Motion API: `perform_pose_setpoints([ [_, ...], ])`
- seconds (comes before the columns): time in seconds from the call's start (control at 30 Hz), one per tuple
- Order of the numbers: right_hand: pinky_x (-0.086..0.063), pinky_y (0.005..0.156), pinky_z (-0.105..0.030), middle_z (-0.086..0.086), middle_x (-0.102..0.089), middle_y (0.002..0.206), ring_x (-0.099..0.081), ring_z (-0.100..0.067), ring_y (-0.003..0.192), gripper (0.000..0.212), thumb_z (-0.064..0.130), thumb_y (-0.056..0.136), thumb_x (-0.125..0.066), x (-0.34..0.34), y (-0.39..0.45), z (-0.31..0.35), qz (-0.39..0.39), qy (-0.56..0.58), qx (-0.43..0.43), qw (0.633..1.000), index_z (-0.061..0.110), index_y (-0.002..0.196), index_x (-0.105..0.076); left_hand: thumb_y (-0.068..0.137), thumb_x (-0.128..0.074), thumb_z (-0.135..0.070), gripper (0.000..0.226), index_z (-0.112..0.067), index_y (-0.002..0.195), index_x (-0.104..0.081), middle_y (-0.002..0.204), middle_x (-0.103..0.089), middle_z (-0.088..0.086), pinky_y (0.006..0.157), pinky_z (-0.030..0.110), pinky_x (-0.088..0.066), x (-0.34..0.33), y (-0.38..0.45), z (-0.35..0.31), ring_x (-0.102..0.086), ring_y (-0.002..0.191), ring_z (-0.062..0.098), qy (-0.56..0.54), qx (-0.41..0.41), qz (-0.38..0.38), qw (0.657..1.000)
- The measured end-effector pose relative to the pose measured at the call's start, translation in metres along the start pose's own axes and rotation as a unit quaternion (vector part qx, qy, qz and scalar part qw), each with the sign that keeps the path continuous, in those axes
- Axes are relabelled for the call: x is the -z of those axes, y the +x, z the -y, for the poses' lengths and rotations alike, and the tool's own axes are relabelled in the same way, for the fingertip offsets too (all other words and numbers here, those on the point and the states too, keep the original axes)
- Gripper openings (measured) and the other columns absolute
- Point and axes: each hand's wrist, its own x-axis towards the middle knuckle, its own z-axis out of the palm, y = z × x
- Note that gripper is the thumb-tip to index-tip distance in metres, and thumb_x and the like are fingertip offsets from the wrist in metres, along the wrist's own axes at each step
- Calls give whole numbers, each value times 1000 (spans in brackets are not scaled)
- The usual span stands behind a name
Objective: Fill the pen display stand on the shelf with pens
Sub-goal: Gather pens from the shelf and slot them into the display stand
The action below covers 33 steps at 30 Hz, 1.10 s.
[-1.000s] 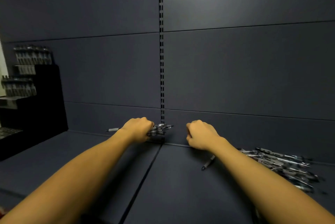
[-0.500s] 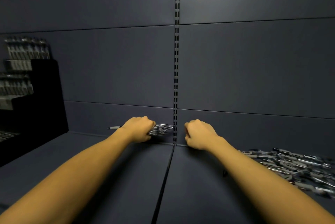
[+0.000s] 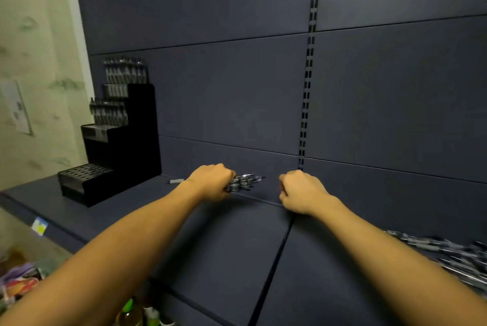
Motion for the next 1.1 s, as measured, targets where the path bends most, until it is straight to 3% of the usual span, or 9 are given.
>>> perform_pose_setpoints([
  [0.23,-49,68,-36,-8,-61,103,-60,-29,87,13,20,94,-53,0,31,63,-11,15,48,999,12,101,-60,88,-61,-27,14,-23,92,-47,86,-53,1,63,33,-39,5,-54,51,-54,76,24,30,73,-15,997],
  [0.5,-48,68,-35,-7,-62,102,-61,-27,85,14,21,93,-54,0,73,173,-21,27,93,995,12,102,-60,86,-61,-27,16,-19,99,-58,100,-62,11,67,34,-39,5,-124,150,-63,93,34,34,111,-20,993],
  [0.7,-51,68,-37,-6,-59,96,-60,-27,82,12,20,93,-54,1,104,260,-25,28,100,994,11,98,-60,89,-62,-31,16,-22,91,-49,84,-48,3,64,36,-41,-3,-168,233,-62,85,33,41,115,-14,992],
  [0.87,-52,70,-37,-6,-59,98,-60,-27,83,11,20,93,-54,1,128,316,-24,24,91,995,12,98,-59,86,-66,-27,21,-15,100,-55,88,-54,7,62,36,-41,-6,-190,290,-62,85,32,46,115,-4,992],
  [1.1,-54,67,-38,-5,-60,96,-60,-26,80,8,22,93,-54,-4,154,357,-29,14,99,995,15,95,-58,87,-65,-24,18,-15,97,-53,90,-61,9,61,37,-45,-18,-210,333,-56,75,27,31,107,-22,994],
])
